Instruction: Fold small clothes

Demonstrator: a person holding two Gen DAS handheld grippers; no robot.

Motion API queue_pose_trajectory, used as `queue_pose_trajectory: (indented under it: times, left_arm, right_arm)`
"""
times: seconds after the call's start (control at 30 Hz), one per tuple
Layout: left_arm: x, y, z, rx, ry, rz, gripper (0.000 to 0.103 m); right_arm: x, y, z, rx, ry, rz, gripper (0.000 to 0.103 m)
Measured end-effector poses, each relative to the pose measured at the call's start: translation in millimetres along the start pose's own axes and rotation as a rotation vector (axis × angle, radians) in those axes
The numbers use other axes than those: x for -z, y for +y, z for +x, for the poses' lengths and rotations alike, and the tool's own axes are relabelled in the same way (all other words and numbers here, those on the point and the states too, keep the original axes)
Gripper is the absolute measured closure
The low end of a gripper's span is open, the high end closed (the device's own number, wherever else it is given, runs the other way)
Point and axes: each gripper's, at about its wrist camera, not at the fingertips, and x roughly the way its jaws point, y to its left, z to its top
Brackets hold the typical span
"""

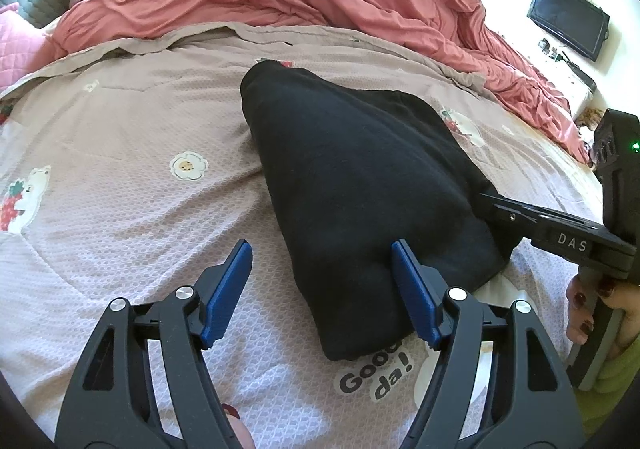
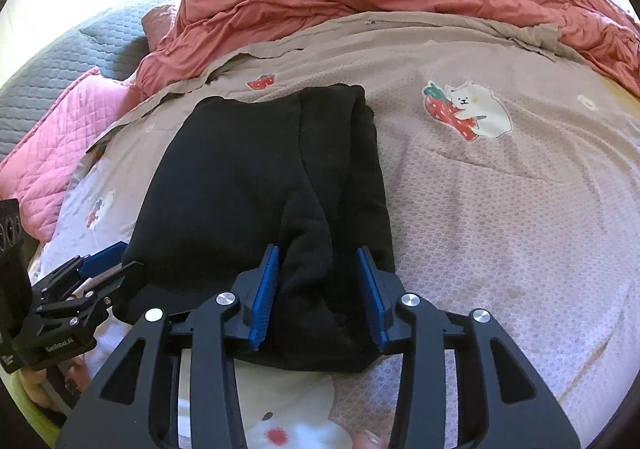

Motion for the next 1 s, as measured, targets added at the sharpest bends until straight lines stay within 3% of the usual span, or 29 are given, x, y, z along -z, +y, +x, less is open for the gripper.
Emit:
queue_pose_trajectory:
  times: [0.3,0.43,0.67,1.0]
  left_arm:
    - [1,3,-14,-0.023,-0.018,-0.017,0.036]
    - [3,8,-24,-0.041,-0.033,-0.034,0.029]
    - [7,13,-50,-0.082,-0.082,-0.055,0.012]
    - [24,10,-84,-0.126,-0.116,-0.054,0.01]
  right_arm:
    - [0,2,-16,0.033,-0.027,-0.002,0.055]
    - [0,-1,-25,0.044,-0.044,0.011,0.044]
    - [2,1,-46,0.081,-0.091,0.022,0.009]
    - [10,15,-86,0.108,-0.198,-0.005,0.005]
